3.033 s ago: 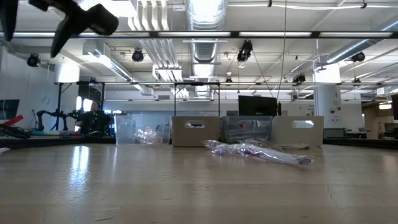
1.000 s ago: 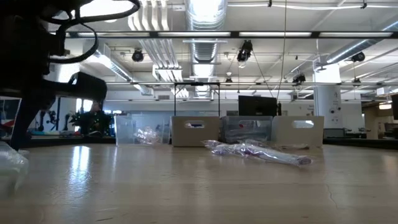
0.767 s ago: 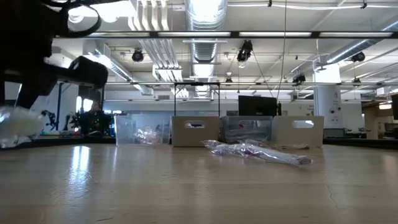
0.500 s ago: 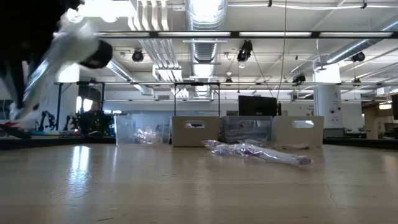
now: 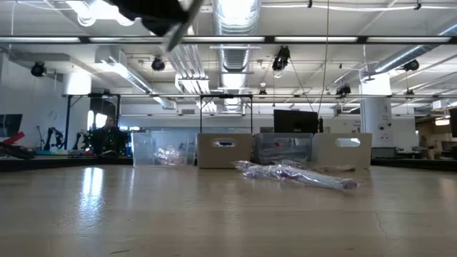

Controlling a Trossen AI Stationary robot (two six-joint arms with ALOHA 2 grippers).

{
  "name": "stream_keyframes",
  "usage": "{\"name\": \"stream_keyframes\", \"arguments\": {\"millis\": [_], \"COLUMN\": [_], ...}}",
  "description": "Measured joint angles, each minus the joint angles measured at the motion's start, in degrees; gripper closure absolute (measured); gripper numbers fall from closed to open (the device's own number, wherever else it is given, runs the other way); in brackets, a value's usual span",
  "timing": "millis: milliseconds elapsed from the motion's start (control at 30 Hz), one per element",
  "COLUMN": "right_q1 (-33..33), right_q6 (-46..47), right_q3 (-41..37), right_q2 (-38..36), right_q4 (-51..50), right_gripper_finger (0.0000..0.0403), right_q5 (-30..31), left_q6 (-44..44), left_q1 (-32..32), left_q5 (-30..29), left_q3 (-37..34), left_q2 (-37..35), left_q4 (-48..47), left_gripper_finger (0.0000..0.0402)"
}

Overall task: Pick & Place Toothbrushes
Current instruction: Put the green toothbrush into the white bin

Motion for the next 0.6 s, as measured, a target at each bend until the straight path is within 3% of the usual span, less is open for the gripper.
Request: {"name": "stream_keyframes", "arguments": {"millis": [400, 600], "right_q1": [0.0, 0.0], "right_q6": [5.8, 5.8], "right_q3": [0.0, 0.0], "right_q2": [2.2, 4.9], "right_q4": [0.0, 0.1], "right_gripper_finger": [0.0294, 0.0307], "right_q5": [-1.0, -8.3], "left_q6": [-8.6, -10.8], "left_q1": [13.3, 17.1], "left_q5": [3.7, 3.7], "left_q3": [0.1, 1.0], "left_q2": [3.5, 7.3], "left_q4": [35.8, 47.5], "left_gripper_finger": [0.0388, 0.0388]}}
